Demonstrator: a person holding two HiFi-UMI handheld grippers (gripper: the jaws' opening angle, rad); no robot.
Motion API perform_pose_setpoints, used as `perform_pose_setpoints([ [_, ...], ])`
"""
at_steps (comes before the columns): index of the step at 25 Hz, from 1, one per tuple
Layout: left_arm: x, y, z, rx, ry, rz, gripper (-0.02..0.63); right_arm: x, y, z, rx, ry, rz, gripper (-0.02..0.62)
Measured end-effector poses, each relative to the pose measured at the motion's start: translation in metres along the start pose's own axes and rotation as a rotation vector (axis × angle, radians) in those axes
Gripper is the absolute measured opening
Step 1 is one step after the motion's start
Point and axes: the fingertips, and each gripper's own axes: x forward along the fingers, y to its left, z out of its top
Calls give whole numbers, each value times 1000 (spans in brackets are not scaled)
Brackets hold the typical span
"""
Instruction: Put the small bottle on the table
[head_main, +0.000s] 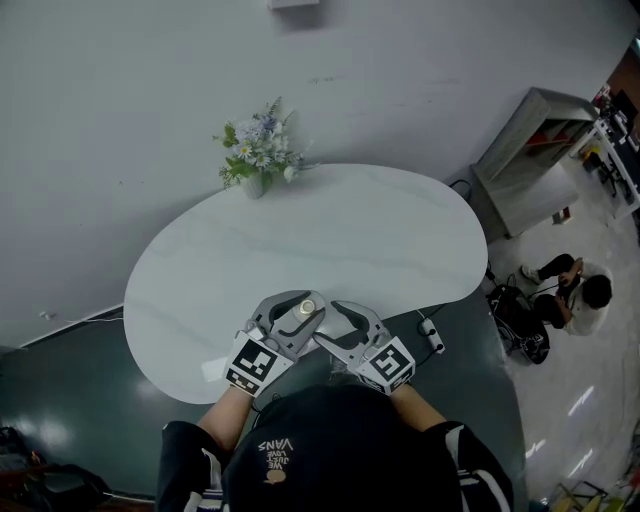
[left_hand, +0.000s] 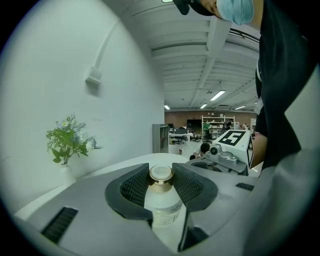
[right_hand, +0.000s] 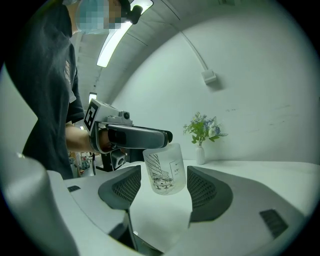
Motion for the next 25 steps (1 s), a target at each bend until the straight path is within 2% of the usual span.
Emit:
perform_pose_setpoints([
  [11, 76, 53, -17, -23, 35, 115, 160, -12, -72, -8, 40, 4, 3, 261],
  [25, 142, 132, -60, -84, 37, 255, 160, -14, -123, -29, 106, 34, -20, 261],
])
